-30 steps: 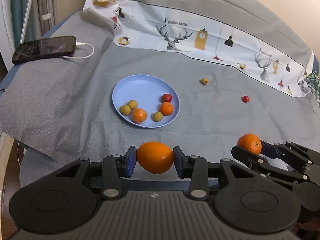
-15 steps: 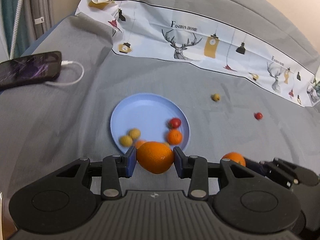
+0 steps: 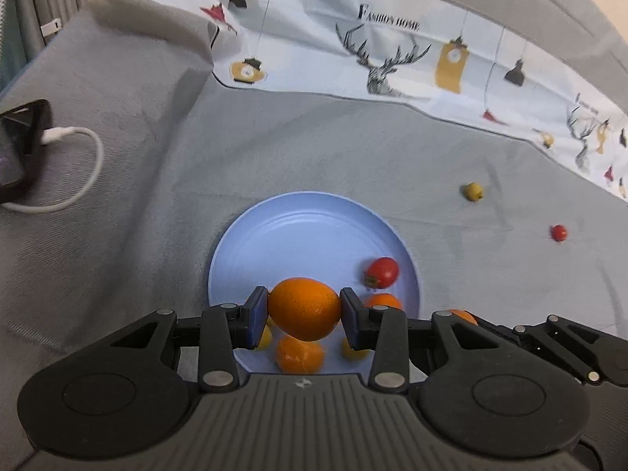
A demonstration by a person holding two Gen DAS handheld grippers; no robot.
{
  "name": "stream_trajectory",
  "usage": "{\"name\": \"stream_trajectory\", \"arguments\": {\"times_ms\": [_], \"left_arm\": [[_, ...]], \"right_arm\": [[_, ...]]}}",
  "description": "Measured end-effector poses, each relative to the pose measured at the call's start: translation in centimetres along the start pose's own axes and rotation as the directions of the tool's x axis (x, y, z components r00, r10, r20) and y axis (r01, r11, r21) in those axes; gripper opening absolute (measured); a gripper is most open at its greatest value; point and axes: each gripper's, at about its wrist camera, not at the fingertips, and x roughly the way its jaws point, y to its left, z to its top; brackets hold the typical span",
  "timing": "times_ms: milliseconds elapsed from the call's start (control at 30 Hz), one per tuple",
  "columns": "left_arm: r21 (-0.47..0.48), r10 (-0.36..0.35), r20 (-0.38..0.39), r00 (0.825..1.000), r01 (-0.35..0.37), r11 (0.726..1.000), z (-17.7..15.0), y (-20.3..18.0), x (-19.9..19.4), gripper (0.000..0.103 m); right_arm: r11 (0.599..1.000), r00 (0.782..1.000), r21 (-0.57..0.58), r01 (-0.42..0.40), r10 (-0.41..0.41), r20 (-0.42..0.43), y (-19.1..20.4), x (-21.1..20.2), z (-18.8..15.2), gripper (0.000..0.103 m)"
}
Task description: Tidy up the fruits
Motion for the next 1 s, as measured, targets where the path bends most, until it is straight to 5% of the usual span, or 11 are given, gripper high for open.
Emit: {"name": "stream_trajectory", "arguments": {"times_ms": [267,333,367,400,500,533,1000], "left_arm": [[0.028,0.038,-0.038,0.999,-0.037,0.999,0.5,0.3,3.4,0.044],[0.031,0.045,-0.042,0.998,-0.043,0.999,0.7,0.4,3.4,0.066],[0.021,0.041,-0.035,0.999,-0.040,0.999,0.8,0.6,3.1,0.091],[0.004,0.027,-0.008,1.000,-0.027,1.000,0.9,0.8,2.4,0.101],[0.006,0.005,0.047,0.999,-0.005,1.000,0.7,0.9,0.0,0.102],[0.009,0.009,0.053,0.999,-0.010,1.000,0.5,0.9,-0.7,0.102],[-0.086,0.104,0.082,0.991,-0.097,0.992,-9.8,1.4,-12.7,0.103]], "right_arm": [[0.999,0.999,-0.033,-0.006,0.005,-0.046,0.6,3.8,0.7,0.038],[0.999,0.998,-0.039,-0.019,0.016,-0.059,0.8,4.3,1.0,0.039],[0.999,0.998,-0.042,-0.022,0.020,-0.060,0.9,4.4,1.2,0.040],[0.998,0.998,-0.050,-0.026,0.023,-0.058,1.0,4.5,1.4,0.050],[0.998,1.000,-0.067,-0.002,0.001,-0.013,1.1,3.2,1.9,0.080],[0.998,1.000,-0.070,0.000,-0.001,-0.004,1.1,2.6,2.0,0.083],[1.000,1.000,-0.008,0.020,-0.020,0.013,2.5,-10.1,-4.1,0.096]]}}
